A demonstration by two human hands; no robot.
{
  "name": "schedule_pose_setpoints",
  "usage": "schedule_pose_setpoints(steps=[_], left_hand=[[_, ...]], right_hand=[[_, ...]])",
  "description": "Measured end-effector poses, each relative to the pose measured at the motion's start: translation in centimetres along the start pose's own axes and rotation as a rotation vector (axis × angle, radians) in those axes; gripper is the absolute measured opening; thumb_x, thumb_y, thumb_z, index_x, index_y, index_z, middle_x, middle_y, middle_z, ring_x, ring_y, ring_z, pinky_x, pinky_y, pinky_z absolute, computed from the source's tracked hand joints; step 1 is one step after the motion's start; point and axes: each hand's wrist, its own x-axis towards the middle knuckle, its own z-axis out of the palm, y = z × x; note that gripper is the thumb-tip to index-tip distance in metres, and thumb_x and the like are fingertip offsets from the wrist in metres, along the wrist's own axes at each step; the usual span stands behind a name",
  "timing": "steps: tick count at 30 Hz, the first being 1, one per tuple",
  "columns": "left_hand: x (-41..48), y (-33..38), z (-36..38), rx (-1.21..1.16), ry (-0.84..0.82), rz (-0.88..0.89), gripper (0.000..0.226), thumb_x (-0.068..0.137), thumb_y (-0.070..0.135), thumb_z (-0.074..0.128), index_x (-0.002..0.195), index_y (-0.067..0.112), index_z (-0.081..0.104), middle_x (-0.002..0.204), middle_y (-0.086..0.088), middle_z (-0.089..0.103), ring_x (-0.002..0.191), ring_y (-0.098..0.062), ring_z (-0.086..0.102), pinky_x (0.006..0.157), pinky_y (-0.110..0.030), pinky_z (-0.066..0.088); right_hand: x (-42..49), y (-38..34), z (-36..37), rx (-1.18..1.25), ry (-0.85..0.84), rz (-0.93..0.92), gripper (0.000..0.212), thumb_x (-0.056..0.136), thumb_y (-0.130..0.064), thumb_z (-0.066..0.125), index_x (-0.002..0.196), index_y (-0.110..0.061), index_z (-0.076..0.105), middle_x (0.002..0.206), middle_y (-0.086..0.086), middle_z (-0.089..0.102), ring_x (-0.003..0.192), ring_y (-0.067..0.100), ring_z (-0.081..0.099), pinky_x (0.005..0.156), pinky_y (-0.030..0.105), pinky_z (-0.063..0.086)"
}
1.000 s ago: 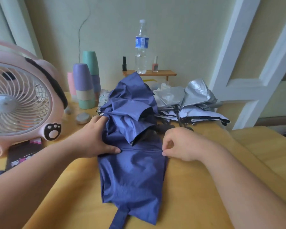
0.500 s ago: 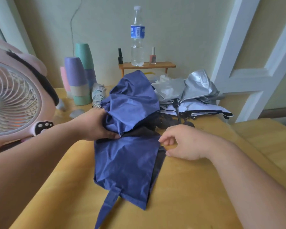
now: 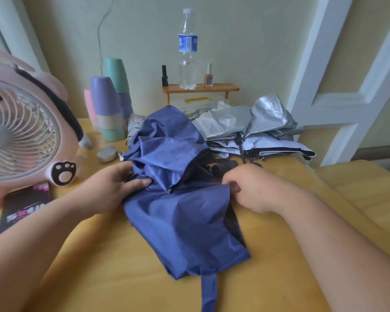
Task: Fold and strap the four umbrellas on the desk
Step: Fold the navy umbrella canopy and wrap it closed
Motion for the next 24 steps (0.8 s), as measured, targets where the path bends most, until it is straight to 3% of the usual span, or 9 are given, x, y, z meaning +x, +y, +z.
schedule_pose_setpoints(steps=[2,4,8,10,14,16,19,22,24], left_hand=[[0.8,1.1,0.4,0.045,0.054,-0.115,0.05,0.081,0.064,0.071,0.114,0.026,0.066,0.111,0.008,0.075,0.11,-0.018,0.068,0.102,-0.039,0.05],[1.6,2.4,0.8,0.248,0.098,-0.188,0.044,0.088,0.057,0.066,0.117,0.023,0.062,0.115,0.004,0.07,0.107,-0.022,0.063,0.094,-0.037,0.048],[-0.5,5.4,0.7,0.675,0.215,-0.186,0.056,0.085,0.063,0.06,0.121,0.021,0.05,0.125,-0.008,0.056,0.118,-0.033,0.053,0.095,-0.042,0.045],[-3.3,6.4,0.5,0.746,0.319,-0.132,0.052,0.083,0.064,0.062,0.112,0.023,0.049,0.115,-0.004,0.053,0.113,-0.032,0.053,0.087,-0.041,0.042],[-8.3,6.5,2.2,0.595,0.358,0.188,0.029,0.08,0.052,0.069,0.085,0.033,0.048,0.087,0.014,0.05,0.076,-0.016,0.052,0.067,-0.038,0.043],[-8.5,5.2,3.4,0.552,0.278,0.278,0.022,0.087,0.053,0.062,0.095,0.033,0.059,0.095,0.013,0.054,0.078,-0.012,0.055,0.073,-0.037,0.048],[-6.6,3.8,4.3,0.564,0.055,0.308,0.046,0.097,0.06,0.037,0.123,0.031,0.062,0.115,0.013,0.055,0.109,-0.015,0.055,0.098,-0.036,0.045],[-4.7,3.2,4.4,0.54,-0.064,0.322,0.056,0.101,0.063,0.022,0.117,0.029,0.063,0.109,0.014,0.052,0.109,-0.012,0.048,0.101,-0.037,0.042],[-4.0,2.9,4.3,0.572,-0.11,0.312,0.065,0.098,0.07,0.017,0.129,0.032,0.058,0.121,0.014,0.051,0.12,-0.011,0.045,0.109,-0.036,0.037]], right_hand=[[0.3,-0.1,0.0,-0.025,0.011,0.008,0.026,0.088,-0.009,0.048,0.088,-0.024,0.069,0.085,-0.002,0.068,0.082,0.027,0.064,0.071,0.043,0.057],[0.5,-0.3,0.4,0.015,0.055,0.005,0.025,0.089,-0.01,0.048,0.084,-0.026,0.066,0.083,-0.005,0.065,0.081,0.025,0.063,0.071,0.043,0.057],[1.3,-0.8,1.5,0.007,0.141,-0.056,0.031,0.083,-0.006,0.053,0.094,-0.032,0.065,0.089,-0.011,0.056,0.092,0.022,0.06,0.08,0.038,0.052],[1.5,-1.0,1.6,-0.015,0.149,-0.056,0.028,0.082,-0.006,0.055,0.091,-0.032,0.061,0.088,-0.009,0.057,0.09,0.024,0.06,0.077,0.038,0.052],[1.3,-0.1,1.5,0.025,0.121,-0.022,0.031,0.08,-0.005,0.056,0.086,-0.035,0.059,0.083,-0.008,0.065,0.08,0.019,0.062,0.072,0.04,0.056],[1.0,0.2,1.6,0.097,0.115,-0.011,0.034,0.078,-0.004,0.056,0.09,-0.035,0.064,0.079,-0.008,0.067,0.077,0.017,0.064,0.071,0.042,0.058],[0.6,0.2,1.7,0.197,0.103,-0.013,0.033,0.079,-0.003,0.055,0.092,-0.029,0.07,0.074,-0.005,0.069,0.073,0.019,0.063,0.07,0.043,0.057],[0.1,0.4,1.3,0.261,0.085,-0.02,0.034,0.08,-0.005,0.06,0.093,-0.036,0.065,0.079,-0.018,0.068,0.068,0.012,0.062,0.071,0.041,0.058],[0.0,0.8,1.0,0.302,0.068,-0.017,0.035,0.082,-0.006,0.065,0.098,-0.037,0.059,0.082,-0.021,0.069,0.07,0.007,0.064,0.075,0.038,0.058]])
